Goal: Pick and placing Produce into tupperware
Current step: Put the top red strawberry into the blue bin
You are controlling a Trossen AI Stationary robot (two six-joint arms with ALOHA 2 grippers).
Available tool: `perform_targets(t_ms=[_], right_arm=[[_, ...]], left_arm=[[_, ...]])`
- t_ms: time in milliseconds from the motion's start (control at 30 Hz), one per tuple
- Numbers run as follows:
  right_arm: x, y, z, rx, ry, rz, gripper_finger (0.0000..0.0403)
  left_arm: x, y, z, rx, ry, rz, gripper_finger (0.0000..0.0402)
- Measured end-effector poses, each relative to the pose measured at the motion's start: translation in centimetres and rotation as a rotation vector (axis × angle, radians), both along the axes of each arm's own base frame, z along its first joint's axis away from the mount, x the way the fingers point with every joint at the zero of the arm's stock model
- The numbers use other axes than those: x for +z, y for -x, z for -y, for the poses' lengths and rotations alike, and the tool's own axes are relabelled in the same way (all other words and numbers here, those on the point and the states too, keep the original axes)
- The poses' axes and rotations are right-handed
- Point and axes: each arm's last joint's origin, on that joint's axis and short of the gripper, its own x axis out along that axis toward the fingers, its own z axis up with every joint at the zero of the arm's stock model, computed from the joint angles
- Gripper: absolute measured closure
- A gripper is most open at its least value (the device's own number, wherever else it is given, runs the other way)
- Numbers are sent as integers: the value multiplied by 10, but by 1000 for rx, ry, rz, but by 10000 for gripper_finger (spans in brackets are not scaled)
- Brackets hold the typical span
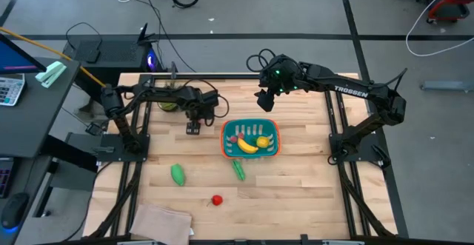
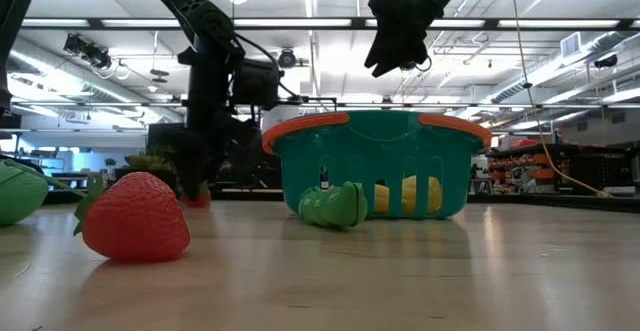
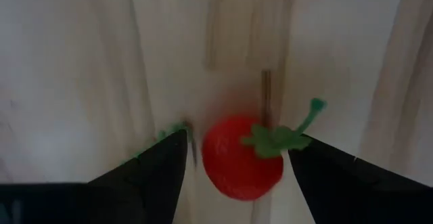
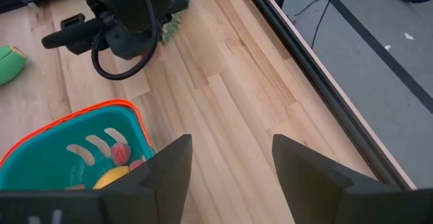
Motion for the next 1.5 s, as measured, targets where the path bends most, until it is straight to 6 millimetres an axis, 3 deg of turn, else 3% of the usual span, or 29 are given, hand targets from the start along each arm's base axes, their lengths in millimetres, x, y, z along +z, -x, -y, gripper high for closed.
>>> perform_targets(t_ms=[1033, 1500], right_arm=[[0, 0, 0, 1, 1, 0, 188], [0, 0, 0, 1, 2, 3, 188]], left_arm=[[-5, 2, -4, 31, 8, -18, 144], [-5, 2, -4, 45, 8, -18, 173]])
